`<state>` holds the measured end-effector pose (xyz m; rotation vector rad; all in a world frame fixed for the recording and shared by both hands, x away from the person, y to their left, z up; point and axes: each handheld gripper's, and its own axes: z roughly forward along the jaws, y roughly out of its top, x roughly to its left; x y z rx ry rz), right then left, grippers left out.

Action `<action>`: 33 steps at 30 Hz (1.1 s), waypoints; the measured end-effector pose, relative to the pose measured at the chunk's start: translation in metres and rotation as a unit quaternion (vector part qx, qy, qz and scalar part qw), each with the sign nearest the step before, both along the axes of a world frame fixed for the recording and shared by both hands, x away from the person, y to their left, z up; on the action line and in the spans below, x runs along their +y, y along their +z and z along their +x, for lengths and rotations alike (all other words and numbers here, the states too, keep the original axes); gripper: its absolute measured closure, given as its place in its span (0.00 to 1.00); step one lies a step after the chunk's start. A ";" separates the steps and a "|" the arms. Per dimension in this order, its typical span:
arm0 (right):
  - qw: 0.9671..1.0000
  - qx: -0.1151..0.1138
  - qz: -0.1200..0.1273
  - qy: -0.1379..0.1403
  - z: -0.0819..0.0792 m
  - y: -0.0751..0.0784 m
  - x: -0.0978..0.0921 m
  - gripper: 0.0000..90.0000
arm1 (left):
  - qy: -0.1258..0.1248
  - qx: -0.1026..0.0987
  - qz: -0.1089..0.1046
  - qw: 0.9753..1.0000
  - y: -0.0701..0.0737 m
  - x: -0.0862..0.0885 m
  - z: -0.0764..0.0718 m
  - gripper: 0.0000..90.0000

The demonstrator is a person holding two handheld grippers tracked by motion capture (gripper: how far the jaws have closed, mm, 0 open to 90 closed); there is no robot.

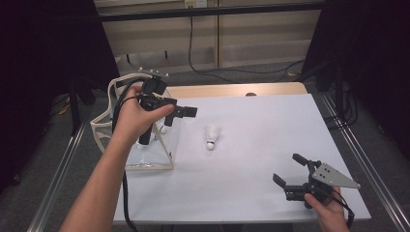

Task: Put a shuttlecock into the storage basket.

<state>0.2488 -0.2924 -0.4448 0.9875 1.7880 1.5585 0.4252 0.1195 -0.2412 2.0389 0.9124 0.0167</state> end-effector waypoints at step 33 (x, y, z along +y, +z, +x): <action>1.000 0.000 0.001 -0.001 0.000 0.000 0.000 0.02 | -0.008 -0.005 0.000 1.000 -0.036 -0.020 -0.008 0.02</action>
